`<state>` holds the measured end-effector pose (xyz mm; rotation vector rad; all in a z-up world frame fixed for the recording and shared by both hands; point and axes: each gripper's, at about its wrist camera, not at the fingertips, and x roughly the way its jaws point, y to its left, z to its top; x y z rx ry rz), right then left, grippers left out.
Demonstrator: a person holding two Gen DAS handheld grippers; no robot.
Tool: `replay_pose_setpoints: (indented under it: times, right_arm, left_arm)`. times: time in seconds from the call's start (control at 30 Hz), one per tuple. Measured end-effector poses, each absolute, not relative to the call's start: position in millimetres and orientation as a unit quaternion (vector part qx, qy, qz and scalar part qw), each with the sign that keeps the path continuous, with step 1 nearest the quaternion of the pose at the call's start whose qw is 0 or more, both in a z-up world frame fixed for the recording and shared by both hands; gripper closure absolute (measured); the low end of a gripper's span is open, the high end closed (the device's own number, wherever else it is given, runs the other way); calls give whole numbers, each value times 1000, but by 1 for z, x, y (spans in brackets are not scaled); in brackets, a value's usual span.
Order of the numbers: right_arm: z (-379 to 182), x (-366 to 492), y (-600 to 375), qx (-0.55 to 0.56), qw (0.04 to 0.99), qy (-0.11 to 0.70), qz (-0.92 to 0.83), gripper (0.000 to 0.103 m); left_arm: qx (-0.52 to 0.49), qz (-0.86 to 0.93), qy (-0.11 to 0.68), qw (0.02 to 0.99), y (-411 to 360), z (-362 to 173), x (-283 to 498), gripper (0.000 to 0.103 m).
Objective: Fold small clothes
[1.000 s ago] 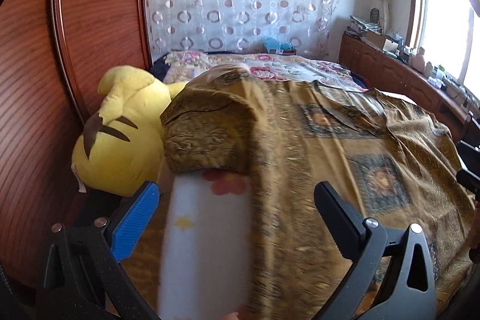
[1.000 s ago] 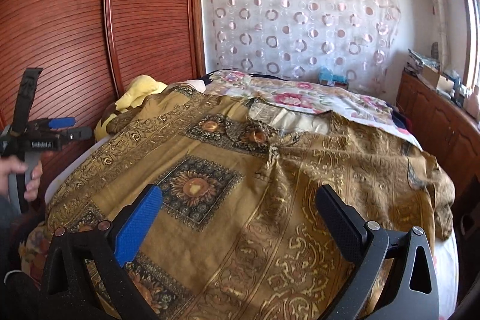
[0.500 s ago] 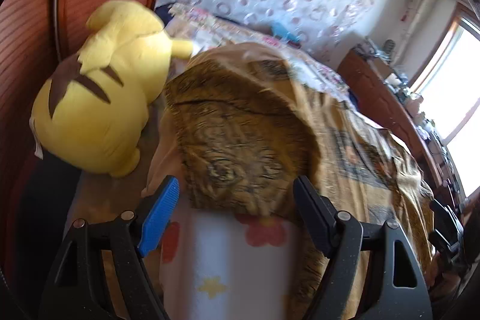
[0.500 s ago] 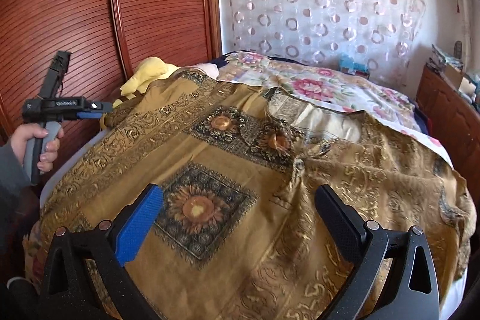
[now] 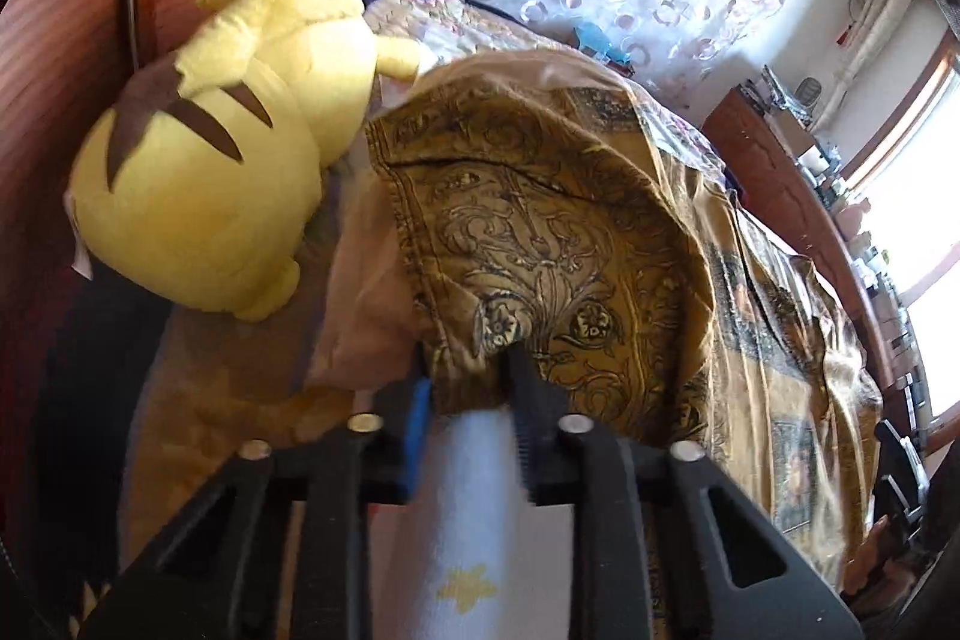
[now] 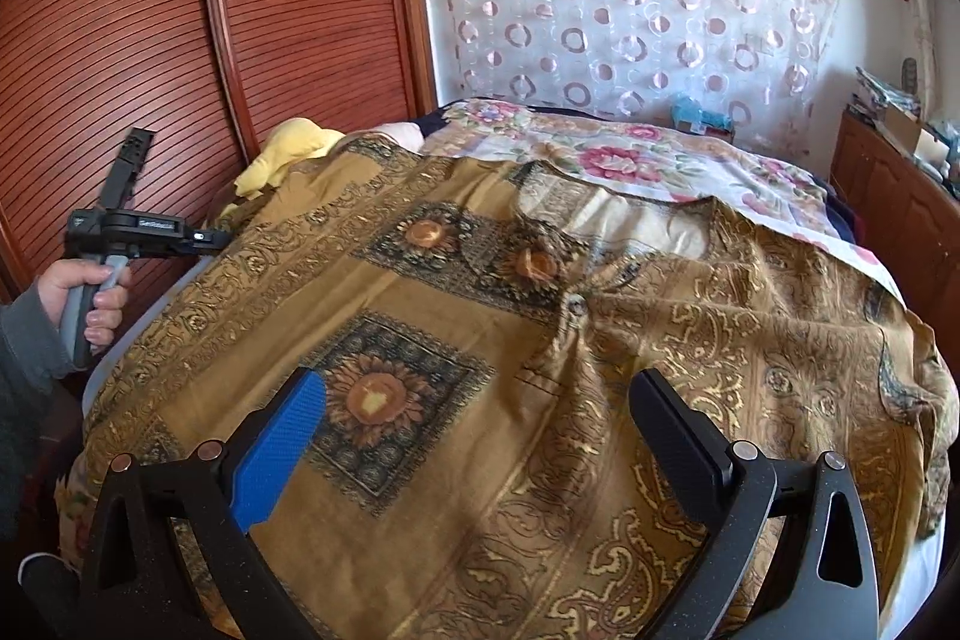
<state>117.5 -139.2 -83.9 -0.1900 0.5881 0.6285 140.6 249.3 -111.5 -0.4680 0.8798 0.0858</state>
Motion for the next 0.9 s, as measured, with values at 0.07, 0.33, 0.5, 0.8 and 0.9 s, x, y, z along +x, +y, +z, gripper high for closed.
replay_pose_setpoints:
  times: [0.07, 0.33, 0.5, 0.8, 0.9]
  right_arm:
    - [-86, 117, -140, -90, 905, 286, 301, 2]
    - [-84, 116, -143, -88, 907, 287, 294, 2]
    - [-80, 116, -153, -76, 912, 283, 287, 2]
    - [-76, 110, -173, -59, 919, 277, 273, 2]
    - [-78, 106, -177, -54, 920, 278, 271, 2]
  left_arm:
    - [-207, 45, 406, 889, 247, -101, 135, 94]
    - [-142, 35, 343, 928, 220, -48, 133, 97]
    - [-114, -9, 317, 942, 180, -14, 154, 97]
    - [-50, -100, 329, 938, 91, 5, 158, 97]
    - [-48, -104, 336, 935, 82, 0, 148, 94]
